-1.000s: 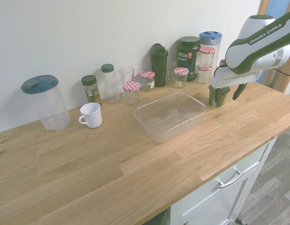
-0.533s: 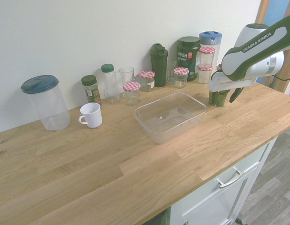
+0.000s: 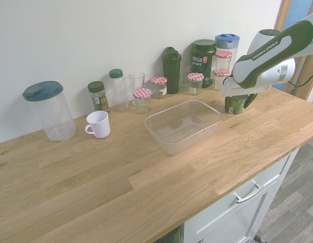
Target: Put the cereal into the container
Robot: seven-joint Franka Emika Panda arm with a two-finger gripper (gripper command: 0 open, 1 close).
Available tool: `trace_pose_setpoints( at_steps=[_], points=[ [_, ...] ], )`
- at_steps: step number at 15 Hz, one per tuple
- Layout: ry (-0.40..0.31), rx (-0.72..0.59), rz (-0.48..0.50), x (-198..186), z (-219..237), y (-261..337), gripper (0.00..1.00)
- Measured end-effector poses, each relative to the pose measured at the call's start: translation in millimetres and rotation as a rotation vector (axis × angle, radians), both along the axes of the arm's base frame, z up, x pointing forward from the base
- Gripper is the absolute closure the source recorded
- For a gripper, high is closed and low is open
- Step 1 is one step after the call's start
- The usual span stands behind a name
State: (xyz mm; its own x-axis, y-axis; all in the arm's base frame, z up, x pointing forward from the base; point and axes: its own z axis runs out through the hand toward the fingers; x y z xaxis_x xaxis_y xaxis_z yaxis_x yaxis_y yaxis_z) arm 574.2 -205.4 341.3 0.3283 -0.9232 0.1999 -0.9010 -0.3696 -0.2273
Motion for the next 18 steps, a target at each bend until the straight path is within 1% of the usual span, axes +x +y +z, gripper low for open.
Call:
trace_pose_setpoints(
  at_steps=[2, 3, 6, 14, 16, 18],
  points=[
    [-0.007, -0.002, -0.007, 6.5, 0.0, -0.6, 0.0],
    [-0.01, -0.004, -0.011, 9.7, -0.6, -1.9, 1.0],
    [-0.014, -0.004, -0.022, 16.0, -4.6, -3.8, 1.0],
    [-0.035, 0.0, -0.029, 20.2, 6.1, -3.8, 1.0],
    [-0.054, -0.005, -0.019, 22.1, 31.2, 1.0, 1.0],
    [-0.082, -0.013, -0.007, 23.4, 76.9, 16.4, 1.0]
  ],
)
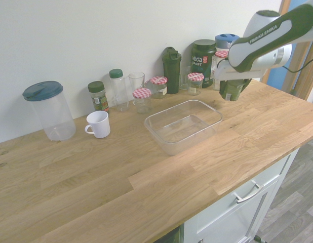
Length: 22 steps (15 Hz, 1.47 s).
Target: Put the cereal into the container
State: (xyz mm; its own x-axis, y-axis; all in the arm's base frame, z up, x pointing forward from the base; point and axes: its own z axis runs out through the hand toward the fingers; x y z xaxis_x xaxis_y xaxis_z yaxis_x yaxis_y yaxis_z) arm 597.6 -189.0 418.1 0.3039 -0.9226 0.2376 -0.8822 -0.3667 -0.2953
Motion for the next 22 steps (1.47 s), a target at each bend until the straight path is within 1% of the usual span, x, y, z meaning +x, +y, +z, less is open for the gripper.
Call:
trace_pose_setpoints(
  at_steps=[2, 4, 7, 10, 15, 18, 22],
  points=[
    [-0.019, -0.017, 0.018, -4.2, 42.8, 27.1, 1.0],
    [-0.033, -0.036, 0.045, -10.0, 75.2, 63.8, 1.0],
    [-0.045, -0.046, 0.106, -22.3, 93.3, 127.9, 1.0],
    [-0.027, -0.044, 0.161, -25.5, 80.2, 174.3, 1.0],
    [0.003, -0.041, 0.217, -13.6, 32.7, 224.0, 1.0],
    [0.018, -0.039, 0.226, -6.0, 5.3, 235.8, 1.0],
    [0.039, -0.037, 0.21, 4.0, -26.3, 235.8, 1.0]
  ],
)
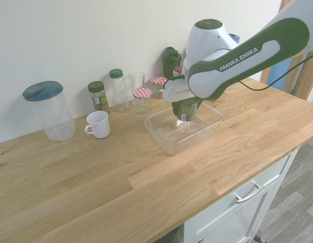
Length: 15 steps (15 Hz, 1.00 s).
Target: Put the cereal into the container
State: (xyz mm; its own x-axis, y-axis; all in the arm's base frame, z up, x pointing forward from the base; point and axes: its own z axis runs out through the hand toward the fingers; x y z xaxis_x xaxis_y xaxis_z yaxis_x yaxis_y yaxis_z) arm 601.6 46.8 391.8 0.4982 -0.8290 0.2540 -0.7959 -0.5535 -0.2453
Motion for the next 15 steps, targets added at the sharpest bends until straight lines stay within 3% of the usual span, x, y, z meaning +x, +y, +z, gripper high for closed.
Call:
trace_pose_setpoints(
  at_steps=[7, 8, 15],
  points=[
    [0.034, 0.001, -0.008, 20.9, -36.4, 7.3, 1.0],
    [0.033, 0.0, -0.009, 23.3, -37.4, 7.3, 0.0],
    [0.032, -0.006, -0.009, 25.2, -38.1, 6.7, 0.0]
  ],
)
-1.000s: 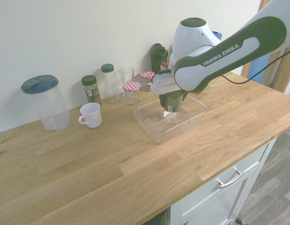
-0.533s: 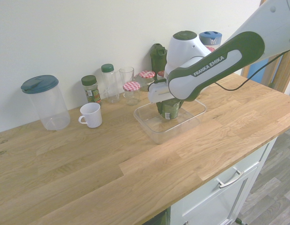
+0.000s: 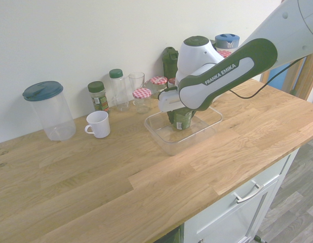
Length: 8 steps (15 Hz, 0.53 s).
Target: Put the cereal into the container
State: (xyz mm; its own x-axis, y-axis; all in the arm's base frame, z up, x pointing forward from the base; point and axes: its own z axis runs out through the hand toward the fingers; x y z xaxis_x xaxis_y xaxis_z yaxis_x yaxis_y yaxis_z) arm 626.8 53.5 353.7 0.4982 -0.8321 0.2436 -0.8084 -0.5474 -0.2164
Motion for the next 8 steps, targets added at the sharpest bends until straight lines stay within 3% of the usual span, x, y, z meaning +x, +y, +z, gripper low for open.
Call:
trace_pose_setpoints(
  at_steps=[8],
  points=[
    [0.016, -0.007, 0.011, -1.3, -4.2, 2.5, 0.0]
  ],
)
